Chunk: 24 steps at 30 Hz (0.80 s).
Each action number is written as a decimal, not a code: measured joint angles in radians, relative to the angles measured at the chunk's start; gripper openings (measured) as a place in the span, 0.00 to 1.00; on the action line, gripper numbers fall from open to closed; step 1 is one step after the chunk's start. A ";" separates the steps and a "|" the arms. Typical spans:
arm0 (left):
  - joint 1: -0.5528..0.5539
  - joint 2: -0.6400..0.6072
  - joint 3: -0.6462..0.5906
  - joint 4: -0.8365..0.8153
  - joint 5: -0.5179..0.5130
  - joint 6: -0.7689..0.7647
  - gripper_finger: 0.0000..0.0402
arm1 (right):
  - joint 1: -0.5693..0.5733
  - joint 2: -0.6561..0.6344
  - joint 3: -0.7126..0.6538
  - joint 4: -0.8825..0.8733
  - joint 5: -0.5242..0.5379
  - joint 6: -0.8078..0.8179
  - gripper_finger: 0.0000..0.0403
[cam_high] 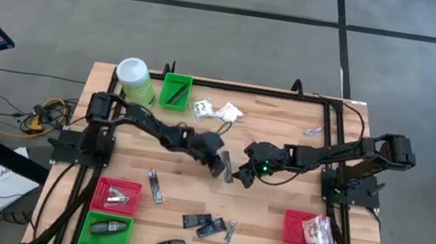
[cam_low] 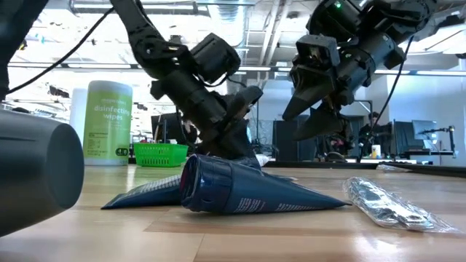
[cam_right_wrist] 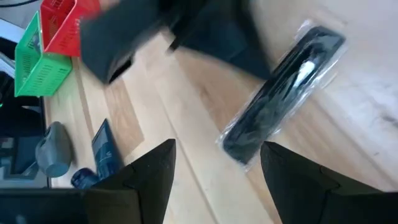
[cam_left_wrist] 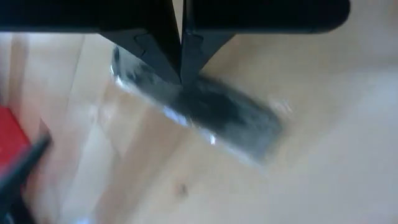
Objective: Pick & Place Travel size toiletries
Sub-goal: Put the black comb into the top green bin
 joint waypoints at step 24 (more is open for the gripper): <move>0.071 0.058 0.151 -0.214 0.005 0.168 0.00 | 0.055 0.000 0.000 -0.023 -0.001 0.033 0.56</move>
